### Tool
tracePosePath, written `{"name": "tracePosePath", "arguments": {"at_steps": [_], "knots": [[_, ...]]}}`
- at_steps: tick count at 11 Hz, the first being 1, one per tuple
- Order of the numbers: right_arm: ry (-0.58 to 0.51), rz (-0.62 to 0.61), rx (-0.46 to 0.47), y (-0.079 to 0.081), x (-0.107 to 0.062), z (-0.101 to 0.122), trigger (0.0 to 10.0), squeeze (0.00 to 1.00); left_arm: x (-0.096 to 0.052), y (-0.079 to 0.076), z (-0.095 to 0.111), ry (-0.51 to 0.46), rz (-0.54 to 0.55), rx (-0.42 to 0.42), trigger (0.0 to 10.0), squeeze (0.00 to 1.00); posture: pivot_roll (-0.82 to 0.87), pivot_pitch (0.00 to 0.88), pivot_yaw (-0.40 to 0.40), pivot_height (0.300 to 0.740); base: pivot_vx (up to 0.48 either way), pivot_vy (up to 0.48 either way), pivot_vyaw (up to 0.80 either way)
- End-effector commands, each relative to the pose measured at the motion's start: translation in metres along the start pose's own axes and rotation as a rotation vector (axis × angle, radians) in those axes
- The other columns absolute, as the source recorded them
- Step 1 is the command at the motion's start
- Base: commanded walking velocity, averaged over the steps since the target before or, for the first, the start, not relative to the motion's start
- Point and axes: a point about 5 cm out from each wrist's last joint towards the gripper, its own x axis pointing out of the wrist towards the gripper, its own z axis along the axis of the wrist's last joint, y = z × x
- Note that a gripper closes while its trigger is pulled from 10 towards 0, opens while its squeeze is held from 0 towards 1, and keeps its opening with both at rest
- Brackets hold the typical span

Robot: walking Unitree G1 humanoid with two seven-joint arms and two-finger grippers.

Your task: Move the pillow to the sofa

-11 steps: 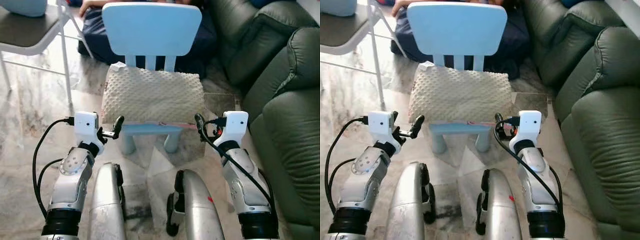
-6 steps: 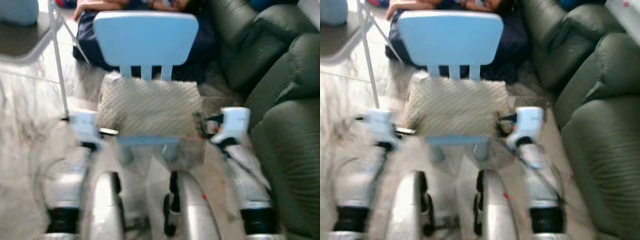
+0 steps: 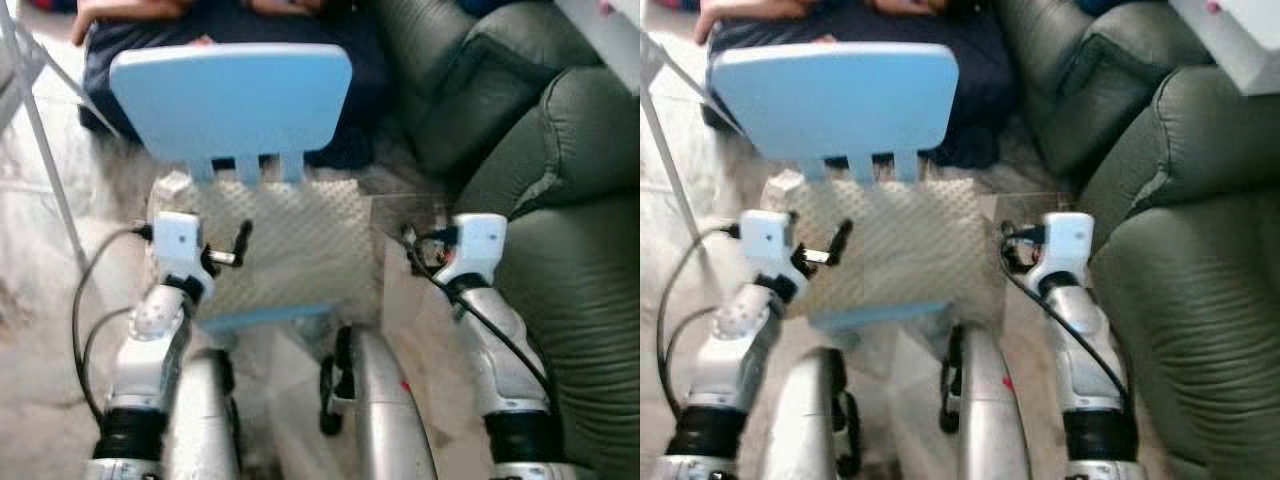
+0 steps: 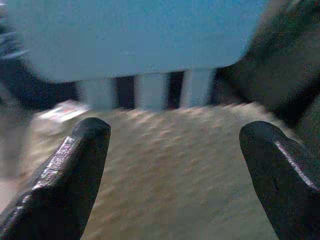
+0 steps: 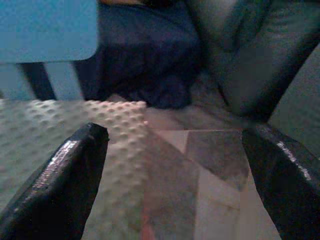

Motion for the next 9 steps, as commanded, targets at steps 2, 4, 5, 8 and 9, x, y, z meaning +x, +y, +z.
{"name": "tracePosePath", "arguments": {"at_steps": [2,4,5,8,9], "knots": [[0.023,0.012,0.014,0.002,-0.003,-0.007,10.0,0.0,-0.006,0.012,-0.016,0.06,0.043,0.028,10.0,0.0,-0.02,0.318,-0.088,0.595,0.0,0.0,0.0],[0.028,0.012,0.017,-0.001,0.0,-0.007,10.0,0.0,-0.007,0.026,-0.017,0.075,0.064,0.056,10.0,0.0,-0.02,0.343,-0.089,0.555,0.0,0.0,0.0],[0.029,0.014,0.018,-0.001,0.001,-0.006,10.0,0.0,-0.007,0.03,-0.014,0.067,0.08,0.064,10.0,0.0,-0.02,0.365,-0.088,0.54,0.0,0.0,0.0],[0.027,0.073,0.054,0.008,0.01,-0.006,10.0,0.0,-0.003,0.037,-0.009,0.046,0.139,0.119,10.0,0.0,-0.01,0.385,-0.087,0.506,0.0,0.0,0.0],[0.026,0.083,0.056,0.008,0.013,-0.006,10.0,0.0,0.0,0.038,-0.005,0.032,0.156,0.13,10.0,0.0,-0.01,0.387,-0.086,0.506,0.0,0.0,0.0]]}}
